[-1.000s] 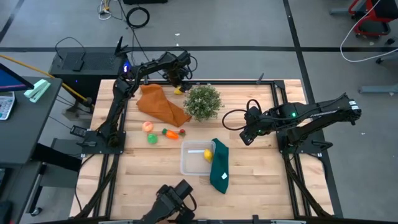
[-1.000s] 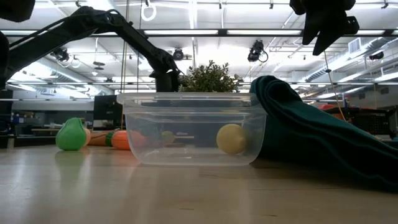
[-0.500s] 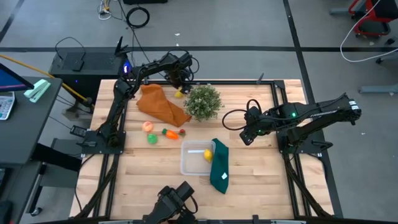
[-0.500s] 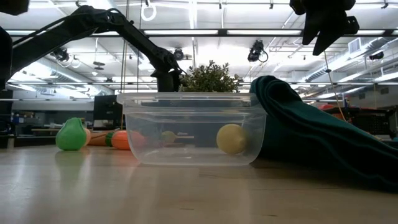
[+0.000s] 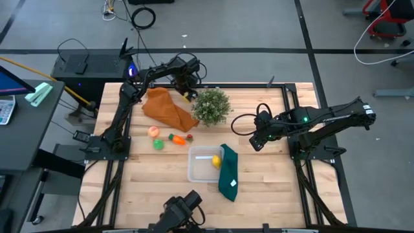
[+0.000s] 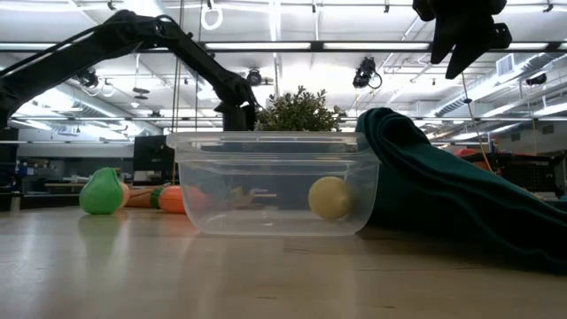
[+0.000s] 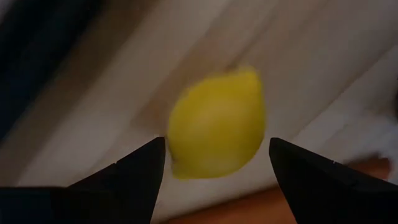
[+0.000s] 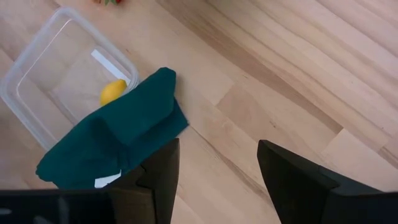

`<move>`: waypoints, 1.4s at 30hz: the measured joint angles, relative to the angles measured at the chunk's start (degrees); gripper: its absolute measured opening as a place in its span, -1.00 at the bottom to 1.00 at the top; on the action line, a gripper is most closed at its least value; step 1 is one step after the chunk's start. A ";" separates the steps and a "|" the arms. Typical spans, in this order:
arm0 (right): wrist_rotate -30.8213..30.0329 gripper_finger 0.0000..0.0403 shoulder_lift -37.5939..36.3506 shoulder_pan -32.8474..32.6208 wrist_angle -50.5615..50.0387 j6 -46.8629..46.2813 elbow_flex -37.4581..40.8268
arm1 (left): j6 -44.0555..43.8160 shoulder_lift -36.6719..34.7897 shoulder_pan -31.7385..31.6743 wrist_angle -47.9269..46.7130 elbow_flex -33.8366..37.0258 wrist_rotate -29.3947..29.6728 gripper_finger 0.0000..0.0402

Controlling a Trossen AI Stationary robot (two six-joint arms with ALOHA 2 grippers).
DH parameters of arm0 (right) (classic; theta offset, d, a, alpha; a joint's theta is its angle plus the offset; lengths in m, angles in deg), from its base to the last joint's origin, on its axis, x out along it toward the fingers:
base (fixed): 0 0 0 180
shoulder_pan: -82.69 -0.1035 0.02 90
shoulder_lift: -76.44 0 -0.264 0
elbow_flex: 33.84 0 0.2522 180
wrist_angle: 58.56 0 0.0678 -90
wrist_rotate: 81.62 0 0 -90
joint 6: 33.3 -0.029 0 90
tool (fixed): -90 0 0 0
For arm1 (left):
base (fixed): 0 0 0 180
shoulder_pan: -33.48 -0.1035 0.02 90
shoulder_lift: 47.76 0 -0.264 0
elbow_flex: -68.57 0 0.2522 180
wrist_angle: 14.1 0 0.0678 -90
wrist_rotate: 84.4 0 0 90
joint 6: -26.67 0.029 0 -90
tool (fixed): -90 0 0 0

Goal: Pick and placing Produce into tupperware
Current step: Put the yellow lemon into the transparent bin

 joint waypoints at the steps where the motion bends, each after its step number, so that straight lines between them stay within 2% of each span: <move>1: 0.00 -0.10 0.00 0.01 0.00 0.00 0.00 | 0.07 0.63 0.19 -0.55 0.02 0.01 0.46; 7: -0.01 -0.10 -0.01 0.01 0.00 -0.06 -0.02 | 0.79 1.77 1.60 -0.53 -0.15 1.17 0.43; 13: -0.01 -0.10 0.00 0.00 0.00 -0.02 -0.02 | 1.81 1.90 2.17 -0.20 -0.20 2.80 0.26; 21: -0.02 -0.10 -0.01 0.01 0.02 0.02 -0.02 | -2.31 2.00 1.68 0.61 -0.20 3.77 0.16; 34: -0.01 -0.10 0.00 0.02 0.00 0.11 -0.02 | -5.15 2.08 2.06 2.09 -0.13 3.98 0.49; 42: -0.02 -0.10 0.00 0.02 0.02 0.11 -0.02 | -4.75 2.08 2.13 4.41 -0.13 4.15 0.49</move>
